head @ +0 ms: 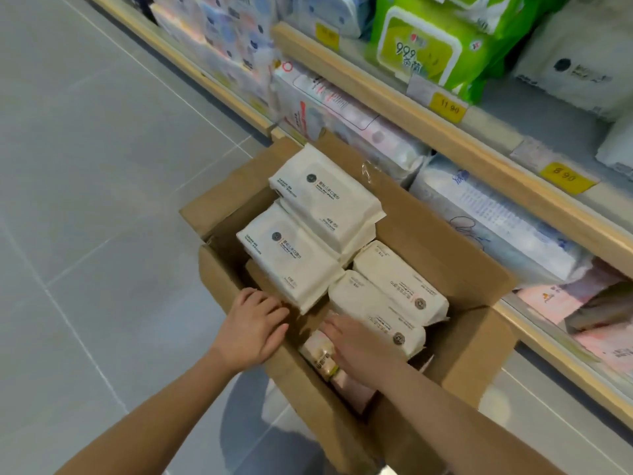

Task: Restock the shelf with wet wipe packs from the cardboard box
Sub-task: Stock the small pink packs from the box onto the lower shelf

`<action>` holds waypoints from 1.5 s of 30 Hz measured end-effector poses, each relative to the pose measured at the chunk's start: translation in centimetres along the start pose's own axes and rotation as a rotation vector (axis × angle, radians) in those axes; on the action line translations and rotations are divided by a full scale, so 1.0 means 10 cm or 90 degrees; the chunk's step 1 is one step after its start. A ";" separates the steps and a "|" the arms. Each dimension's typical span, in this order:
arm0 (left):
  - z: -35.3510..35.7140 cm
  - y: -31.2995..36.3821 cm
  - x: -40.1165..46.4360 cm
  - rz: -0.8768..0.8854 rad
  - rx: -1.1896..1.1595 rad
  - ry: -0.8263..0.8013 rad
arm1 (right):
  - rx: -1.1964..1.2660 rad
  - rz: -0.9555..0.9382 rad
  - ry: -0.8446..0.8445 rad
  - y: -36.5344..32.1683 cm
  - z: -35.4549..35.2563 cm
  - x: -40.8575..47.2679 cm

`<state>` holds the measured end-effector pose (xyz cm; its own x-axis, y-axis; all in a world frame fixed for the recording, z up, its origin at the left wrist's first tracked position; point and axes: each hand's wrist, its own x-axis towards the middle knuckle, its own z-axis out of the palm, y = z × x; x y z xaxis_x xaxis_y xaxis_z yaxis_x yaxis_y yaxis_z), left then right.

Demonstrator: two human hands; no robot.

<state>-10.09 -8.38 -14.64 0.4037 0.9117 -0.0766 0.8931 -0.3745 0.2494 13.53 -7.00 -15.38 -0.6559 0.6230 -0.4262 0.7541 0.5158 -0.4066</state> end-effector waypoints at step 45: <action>0.04 -0.31 0.07 -0.226 -0.183 0.230 | 0.020 0.016 -0.054 0.18 0.45 0.34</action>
<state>-12.52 -6.64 -15.84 -0.0495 0.9917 0.1188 0.8509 -0.0204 0.5249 12.50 -6.56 -21.24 -0.6380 0.5834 -0.5026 0.7700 0.4807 -0.4195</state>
